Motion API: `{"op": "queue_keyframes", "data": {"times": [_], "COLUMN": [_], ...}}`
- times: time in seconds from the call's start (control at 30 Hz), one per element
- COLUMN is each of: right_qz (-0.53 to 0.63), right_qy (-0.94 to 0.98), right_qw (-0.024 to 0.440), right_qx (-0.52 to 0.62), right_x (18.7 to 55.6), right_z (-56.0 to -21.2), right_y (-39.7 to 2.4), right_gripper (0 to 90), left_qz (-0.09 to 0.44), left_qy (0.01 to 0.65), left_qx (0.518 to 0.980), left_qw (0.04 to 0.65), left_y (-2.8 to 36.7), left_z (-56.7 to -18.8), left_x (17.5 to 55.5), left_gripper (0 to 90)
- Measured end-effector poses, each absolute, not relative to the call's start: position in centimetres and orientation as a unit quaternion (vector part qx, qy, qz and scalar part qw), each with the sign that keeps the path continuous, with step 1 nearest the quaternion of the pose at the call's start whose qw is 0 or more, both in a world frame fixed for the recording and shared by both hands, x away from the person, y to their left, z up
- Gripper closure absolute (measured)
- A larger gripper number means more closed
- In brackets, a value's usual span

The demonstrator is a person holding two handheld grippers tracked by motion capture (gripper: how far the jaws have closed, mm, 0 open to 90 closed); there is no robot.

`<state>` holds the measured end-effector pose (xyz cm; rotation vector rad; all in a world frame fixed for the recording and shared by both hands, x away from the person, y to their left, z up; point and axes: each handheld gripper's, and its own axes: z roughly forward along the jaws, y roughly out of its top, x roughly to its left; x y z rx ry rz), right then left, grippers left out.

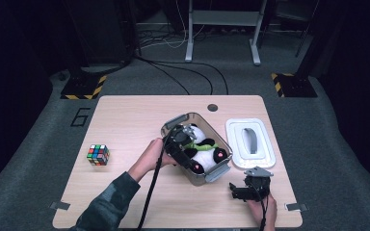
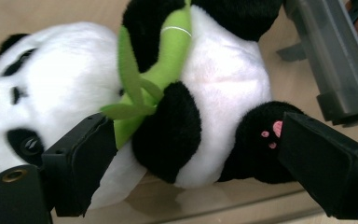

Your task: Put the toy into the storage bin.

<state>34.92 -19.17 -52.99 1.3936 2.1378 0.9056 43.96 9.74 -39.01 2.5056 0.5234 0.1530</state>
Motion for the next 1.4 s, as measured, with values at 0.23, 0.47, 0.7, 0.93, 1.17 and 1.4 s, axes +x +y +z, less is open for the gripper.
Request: {"op": "queue_keyframes", "data": {"times": [0.23,0.47,0.7,0.93,1.17,1.4], "right_qz": [0.327,0.326,0.326,0.326,0.326,0.326], "right_qy": [0.771,0.771,0.771,0.771,0.771,0.771], "right_qw": [0.215,0.215,0.215,0.215,0.215,0.216], "right_qx": [0.503,0.503,0.502,0.502,0.503,0.502], "right_x": [34.9,34.9,34.9,34.9,34.9,34.9], "right_z": [-53.0,-53.0,-53.0,-53.0,-53.0,-53.0], "right_y": [-19.2,-19.2,-19.2,-19.2,-19.2,-19.2], "right_gripper": [1.4,1.4,1.4,1.4,1.4,1.4], "left_qz": [0.088,0.114,0.142,0.152,0.152,0.168], "left_qy": [0.214,0.242,0.268,0.301,0.337,0.358], "left_qx": [0.915,0.894,0.880,0.865,0.850,0.835], "left_qw": [0.331,0.360,0.366,0.372,0.376,0.382], "left_y": [12.7,16.0,18.8,20.8,23.4,25.4], "left_z": [-37.1,-36.4,-36.9,-37.8,-39.3,-40.1], "left_x": [42.9,41.9,41.0,40.4,40.0,39.6], "left_gripper": [9.6,7.6,5.8,1.6,0.0,0.0]}}
